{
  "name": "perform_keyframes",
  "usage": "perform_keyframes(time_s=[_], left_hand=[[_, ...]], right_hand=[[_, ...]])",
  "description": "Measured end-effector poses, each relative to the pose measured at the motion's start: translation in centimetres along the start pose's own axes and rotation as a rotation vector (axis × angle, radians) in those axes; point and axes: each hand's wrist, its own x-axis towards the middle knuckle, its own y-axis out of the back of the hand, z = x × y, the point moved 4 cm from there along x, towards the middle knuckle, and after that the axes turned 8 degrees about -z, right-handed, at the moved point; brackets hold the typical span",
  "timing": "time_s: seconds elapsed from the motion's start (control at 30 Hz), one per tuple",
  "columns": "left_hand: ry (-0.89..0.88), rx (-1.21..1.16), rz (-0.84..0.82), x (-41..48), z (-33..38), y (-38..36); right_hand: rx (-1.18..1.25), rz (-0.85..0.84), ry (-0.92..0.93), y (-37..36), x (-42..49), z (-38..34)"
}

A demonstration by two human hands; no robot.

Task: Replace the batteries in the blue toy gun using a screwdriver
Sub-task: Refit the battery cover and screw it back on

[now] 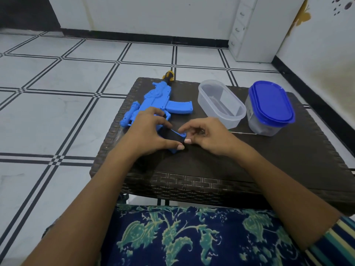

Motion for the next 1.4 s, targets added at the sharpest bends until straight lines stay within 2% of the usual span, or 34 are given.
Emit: perform_keyframes(time_s=[0.17, 0.43, 0.7, 1.0, 1.13, 1.27, 1.33, 1.4], left_hand=[[0.046, 0.114, 0.014, -0.2, 0.5, -0.2], [0.177, 0.118, -0.011, 0.2, 0.9, -0.6], [0.171, 0.170, -0.017, -0.4, 1.5, -0.4], [0.109, 0.274, 0.032, 0.1, 1.5, -0.6], [0.107, 0.263, 0.040, 0.4, 1.3, -0.6], [0.163, 0.257, -0.015, 0.1, 0.9, -0.5], [0.178, 0.321, 0.000, -0.2, 1.3, -0.5], [0.169, 0.370, 0.118, -0.4, 2.4, -0.2]], right_hand=[[-0.053, -0.085, -0.012, -0.6, 0.2, -0.1], [-0.049, -0.052, -0.085, -0.3, 1.1, -0.1], [0.117, -0.103, -0.107, -0.1, 0.6, 0.0], [0.091, -0.003, -0.075, -0.6, 1.0, 0.5], [0.108, -0.016, -0.104, -0.4, 0.9, 0.4], [-0.083, -0.080, -0.137, -0.2, 0.3, -0.8], [-0.159, -0.024, -0.154, 0.7, -0.4, -1.4], [-0.245, 0.095, -0.178, 2.2, -1.6, -1.9]])
